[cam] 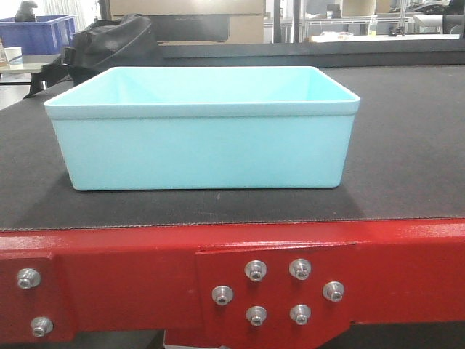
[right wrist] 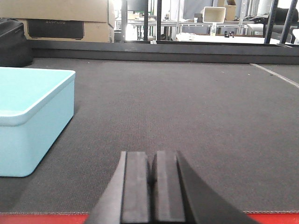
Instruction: Fetch blue bin and place on conveyor start
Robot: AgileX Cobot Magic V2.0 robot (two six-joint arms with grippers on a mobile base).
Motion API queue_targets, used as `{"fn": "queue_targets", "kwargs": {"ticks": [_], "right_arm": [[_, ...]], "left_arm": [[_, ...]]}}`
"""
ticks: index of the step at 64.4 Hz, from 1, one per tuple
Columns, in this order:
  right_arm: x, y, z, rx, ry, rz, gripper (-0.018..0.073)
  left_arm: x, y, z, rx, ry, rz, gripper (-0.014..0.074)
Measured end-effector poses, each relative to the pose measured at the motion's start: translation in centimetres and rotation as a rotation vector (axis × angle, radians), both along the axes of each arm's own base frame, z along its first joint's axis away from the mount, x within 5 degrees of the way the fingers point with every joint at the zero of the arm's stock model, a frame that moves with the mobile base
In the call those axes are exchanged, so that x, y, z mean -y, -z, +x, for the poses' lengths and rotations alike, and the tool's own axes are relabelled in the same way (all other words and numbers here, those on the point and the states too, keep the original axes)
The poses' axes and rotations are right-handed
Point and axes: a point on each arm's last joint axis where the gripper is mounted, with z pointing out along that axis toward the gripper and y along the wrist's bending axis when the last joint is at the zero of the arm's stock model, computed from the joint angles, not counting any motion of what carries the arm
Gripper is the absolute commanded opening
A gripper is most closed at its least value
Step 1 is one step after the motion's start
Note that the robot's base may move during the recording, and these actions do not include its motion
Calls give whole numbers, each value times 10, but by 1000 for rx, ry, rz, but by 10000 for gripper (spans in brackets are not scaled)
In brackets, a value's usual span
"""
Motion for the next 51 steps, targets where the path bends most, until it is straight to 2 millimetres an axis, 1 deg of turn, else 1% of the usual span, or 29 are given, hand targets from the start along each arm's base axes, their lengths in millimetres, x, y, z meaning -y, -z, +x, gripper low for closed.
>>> {"fn": "queue_targets", "kwargs": {"ticks": [4, 12, 25, 35, 41, 47, 51], "right_arm": [[0, 0, 0, 0, 0, 0, -166], [0, 0, 0, 0, 0, 0, -166], [0, 0, 0, 0, 0, 0, -166], [0, 0, 0, 0, 0, 0, -166], [0, 0, 0, 0, 0, 0, -166], [0, 0, 0, 0, 0, 0, -166], [0, 0, 0, 0, 0, 0, -166]], "left_arm": [[-6, 6, -4, 31, -43, 89, -111], [-18, 30, -16, 49, -142, 215, -111], [-32, 66, -40, 76, -294, 210, -111], [-35, 91, -52, 114, -349, 216, -111], [-35, 108, -52, 94, -349, 225, -111], [-35, 120, -50, 67, -346, 244, -111], [-35, 122, -50, 64, -347, 261, -111]]}}
